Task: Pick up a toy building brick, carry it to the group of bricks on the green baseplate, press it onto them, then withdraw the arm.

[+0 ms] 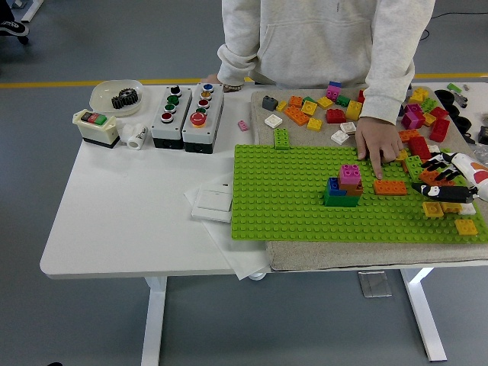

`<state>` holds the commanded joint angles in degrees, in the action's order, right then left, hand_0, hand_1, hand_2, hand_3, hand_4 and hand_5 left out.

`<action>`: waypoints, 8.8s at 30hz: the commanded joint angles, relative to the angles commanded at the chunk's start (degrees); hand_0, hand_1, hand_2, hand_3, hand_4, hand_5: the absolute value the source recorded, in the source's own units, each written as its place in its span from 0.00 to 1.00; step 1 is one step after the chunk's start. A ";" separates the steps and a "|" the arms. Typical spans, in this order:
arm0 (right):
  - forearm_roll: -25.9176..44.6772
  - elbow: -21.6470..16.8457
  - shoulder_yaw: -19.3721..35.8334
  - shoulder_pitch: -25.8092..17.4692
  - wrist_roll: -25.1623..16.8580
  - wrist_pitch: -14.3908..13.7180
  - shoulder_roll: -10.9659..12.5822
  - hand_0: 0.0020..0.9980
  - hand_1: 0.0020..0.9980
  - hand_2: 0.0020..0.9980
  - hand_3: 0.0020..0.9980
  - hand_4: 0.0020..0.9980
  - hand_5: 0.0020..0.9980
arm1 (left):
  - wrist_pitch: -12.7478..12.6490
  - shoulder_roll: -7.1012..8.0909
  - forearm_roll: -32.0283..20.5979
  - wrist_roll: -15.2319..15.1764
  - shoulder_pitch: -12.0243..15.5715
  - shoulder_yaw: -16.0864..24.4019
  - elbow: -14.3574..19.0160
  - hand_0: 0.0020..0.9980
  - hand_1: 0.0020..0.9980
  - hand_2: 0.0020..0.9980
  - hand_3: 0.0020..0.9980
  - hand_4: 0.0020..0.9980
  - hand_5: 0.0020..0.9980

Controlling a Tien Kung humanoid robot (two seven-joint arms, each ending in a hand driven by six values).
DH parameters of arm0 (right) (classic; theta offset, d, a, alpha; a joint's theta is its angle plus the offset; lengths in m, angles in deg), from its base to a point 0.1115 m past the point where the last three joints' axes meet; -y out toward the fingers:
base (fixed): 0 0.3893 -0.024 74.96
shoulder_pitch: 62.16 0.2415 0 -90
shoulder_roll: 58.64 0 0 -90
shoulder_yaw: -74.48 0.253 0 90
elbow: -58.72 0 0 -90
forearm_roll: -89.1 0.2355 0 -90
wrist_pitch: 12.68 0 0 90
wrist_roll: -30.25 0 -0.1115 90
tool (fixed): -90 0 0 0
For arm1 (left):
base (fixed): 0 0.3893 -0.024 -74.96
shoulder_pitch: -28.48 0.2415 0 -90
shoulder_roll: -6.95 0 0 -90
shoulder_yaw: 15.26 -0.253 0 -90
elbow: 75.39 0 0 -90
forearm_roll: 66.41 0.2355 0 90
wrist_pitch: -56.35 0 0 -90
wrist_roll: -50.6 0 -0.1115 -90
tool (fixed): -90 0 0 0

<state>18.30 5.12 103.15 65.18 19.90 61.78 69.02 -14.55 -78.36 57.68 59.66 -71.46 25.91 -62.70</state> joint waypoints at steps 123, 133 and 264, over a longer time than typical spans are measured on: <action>-26.86 3.04 -2.54 2.18 16.08 -8.69 -4.58 0.42 0.50 0.56 0.60 1.00 0.42 | 1.24 0.10 -1.08 -0.20 -0.20 -0.14 0.03 0.86 0.86 0.86 0.65 0.74 0.62; -27.40 5.24 -3.72 2.34 16.31 -9.47 -6.07 0.42 0.49 0.56 0.60 1.00 0.42 | 1.40 0.19 -1.27 -0.30 -0.39 -0.42 0.09 0.86 0.85 0.86 0.65 0.74 0.63; -30.92 4.36 -2.48 1.89 12.62 -16.97 -4.54 0.27 0.33 0.44 0.50 0.75 0.39 | 1.49 0.31 0.21 -0.26 -1.38 -0.63 0.25 0.87 0.86 0.86 0.65 0.74 0.62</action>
<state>-12.62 9.48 100.67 67.06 32.51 44.81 64.48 -13.06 -78.04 57.89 59.40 -72.84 25.28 -62.46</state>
